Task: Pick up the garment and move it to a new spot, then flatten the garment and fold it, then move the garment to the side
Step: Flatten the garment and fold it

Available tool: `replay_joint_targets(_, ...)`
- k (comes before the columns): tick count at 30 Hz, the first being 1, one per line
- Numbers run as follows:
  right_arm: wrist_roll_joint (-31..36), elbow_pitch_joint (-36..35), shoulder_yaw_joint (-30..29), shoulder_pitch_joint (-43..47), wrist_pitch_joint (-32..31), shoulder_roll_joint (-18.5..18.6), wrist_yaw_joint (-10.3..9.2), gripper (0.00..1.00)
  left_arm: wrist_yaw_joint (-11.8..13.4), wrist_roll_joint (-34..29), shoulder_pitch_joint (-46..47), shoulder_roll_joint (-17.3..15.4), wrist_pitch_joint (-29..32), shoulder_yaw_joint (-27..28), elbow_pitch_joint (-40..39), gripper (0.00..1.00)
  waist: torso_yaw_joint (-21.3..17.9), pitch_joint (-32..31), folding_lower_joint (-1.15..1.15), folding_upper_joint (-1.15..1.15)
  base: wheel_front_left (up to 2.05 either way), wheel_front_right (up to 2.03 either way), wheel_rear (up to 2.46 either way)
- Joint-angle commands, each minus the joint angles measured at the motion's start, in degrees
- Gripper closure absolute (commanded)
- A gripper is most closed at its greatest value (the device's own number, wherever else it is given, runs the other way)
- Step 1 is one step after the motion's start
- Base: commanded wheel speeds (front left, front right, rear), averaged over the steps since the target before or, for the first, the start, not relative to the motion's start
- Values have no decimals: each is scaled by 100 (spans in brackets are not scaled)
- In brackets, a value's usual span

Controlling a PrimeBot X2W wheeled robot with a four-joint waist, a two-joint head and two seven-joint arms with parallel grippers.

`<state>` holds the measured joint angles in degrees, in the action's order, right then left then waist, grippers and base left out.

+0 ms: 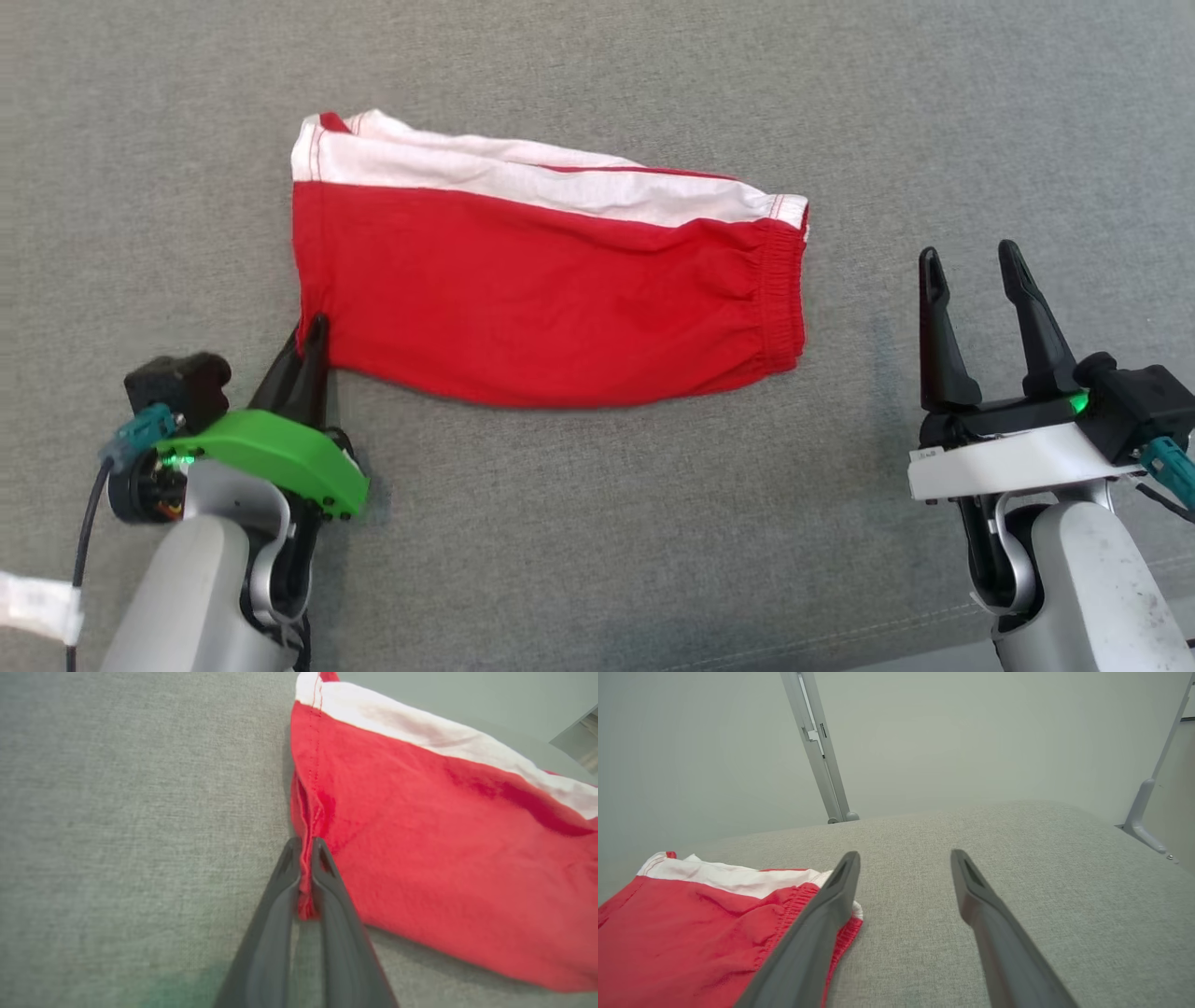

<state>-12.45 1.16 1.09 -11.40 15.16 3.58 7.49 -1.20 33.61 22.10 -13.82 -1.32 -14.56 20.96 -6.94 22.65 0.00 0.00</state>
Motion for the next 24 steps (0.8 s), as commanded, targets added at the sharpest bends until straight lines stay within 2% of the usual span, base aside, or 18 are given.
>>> replay_joint_targets(1,39,35,-1,58,14,57,0,0,140,76,-329,-18,-45,63,-300,100,206,-111,0,0,0,0,0)
replay_joint_targets(8,35,129,28,42,14,151,0,0,514,164,-1223,52,106,89,-1326,100,447,-213,0,0,0,0,0)
replay_joint_targets(11,29,158,49,54,14,173,0,0,557,251,-1455,100,161,57,-1638,100,513,-245,0,0,0,0,0)
replay_joint_targets(12,32,170,67,50,14,185,0,0,532,271,-1515,90,239,23,-1665,79,516,-255,0,0,0,0,0)
replay_joint_targets(13,33,189,74,44,14,198,0,0,569,229,-1557,60,220,23,-1712,45,518,-265,0,0,0,0,0)
replay_joint_targets(14,37,203,82,36,14,204,0,0,611,196,-1567,59,171,41,-1773,0,518,-275,0,0,0,0,0)
replay_joint_targets(16,28,237,98,24,14,226,0,0,676,109,-1606,54,82,39,-1839,0,508,-307,0,0,0,0,0)
replay_joint_targets(24,92,361,109,80,14,310,0,0,975,-648,-1416,-25,-954,96,-2195,0,451,-556,0,0,0,0,0)
